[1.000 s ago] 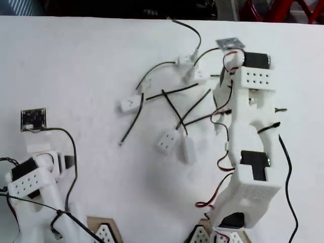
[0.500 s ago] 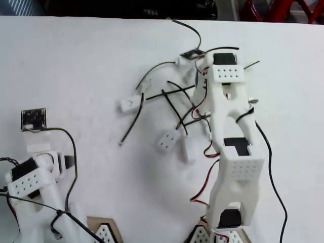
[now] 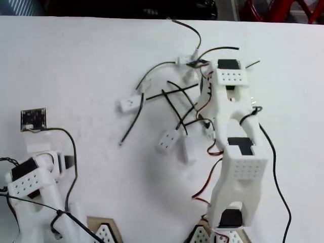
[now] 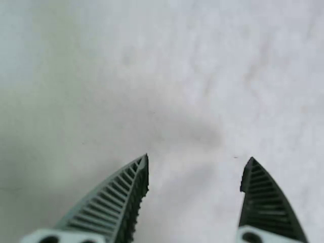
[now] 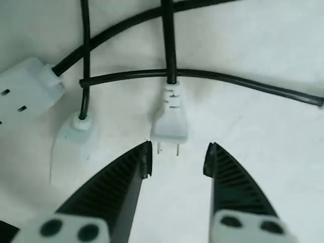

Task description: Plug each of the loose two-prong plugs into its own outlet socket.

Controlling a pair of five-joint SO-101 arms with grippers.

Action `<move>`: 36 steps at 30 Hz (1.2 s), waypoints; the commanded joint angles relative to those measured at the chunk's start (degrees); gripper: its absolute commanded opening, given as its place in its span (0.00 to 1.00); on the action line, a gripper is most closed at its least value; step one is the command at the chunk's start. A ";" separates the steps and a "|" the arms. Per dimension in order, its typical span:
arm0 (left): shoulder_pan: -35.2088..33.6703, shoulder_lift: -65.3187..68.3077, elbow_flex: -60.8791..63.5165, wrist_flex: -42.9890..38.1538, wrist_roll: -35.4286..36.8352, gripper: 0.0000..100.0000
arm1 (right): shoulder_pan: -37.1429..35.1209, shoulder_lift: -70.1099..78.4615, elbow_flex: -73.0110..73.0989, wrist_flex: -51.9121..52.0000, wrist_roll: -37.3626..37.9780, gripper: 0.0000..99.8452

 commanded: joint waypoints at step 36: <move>-0.31 -1.10 -0.26 -1.14 0.18 0.29 | -1.98 10.24 -0.62 -2.95 -3.52 0.11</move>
